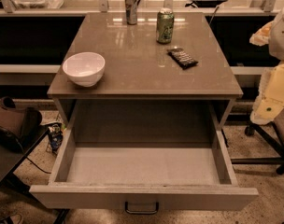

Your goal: Place rxbar chocolate into top drawer

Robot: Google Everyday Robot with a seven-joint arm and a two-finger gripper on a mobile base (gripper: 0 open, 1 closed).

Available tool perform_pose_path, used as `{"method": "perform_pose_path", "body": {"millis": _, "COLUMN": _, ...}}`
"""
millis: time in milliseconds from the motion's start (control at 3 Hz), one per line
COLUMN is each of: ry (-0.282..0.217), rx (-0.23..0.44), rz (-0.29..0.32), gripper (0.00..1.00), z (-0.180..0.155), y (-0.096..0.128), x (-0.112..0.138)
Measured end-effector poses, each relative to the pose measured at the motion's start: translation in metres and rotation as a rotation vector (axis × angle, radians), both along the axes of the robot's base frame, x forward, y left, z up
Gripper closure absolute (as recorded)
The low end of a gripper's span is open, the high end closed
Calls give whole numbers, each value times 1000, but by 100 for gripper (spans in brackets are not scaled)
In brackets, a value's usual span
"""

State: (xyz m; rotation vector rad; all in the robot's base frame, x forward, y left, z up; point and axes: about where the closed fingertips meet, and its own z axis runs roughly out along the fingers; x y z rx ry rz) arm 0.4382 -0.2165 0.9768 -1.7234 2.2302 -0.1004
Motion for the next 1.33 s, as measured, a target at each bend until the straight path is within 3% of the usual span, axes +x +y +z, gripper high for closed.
{"method": "perform_pose_path", "body": {"millis": 333, "ry": 0, "rx": 0, "rz": 0, "gripper": 0, "z": 0, "y": 0, "x": 0}}
{"method": "perform_pose_path", "body": {"millis": 667, "ry": -56, "rx": 42, "rz": -24, "gripper": 0, "z": 3, "y": 1, "x": 12}}
{"method": "perform_pose_path", "body": {"millis": 1333, "ry": -238, "rx": 401, "rz": -226, "gripper": 0, "z": -6, "y": -16, "x": 59}}
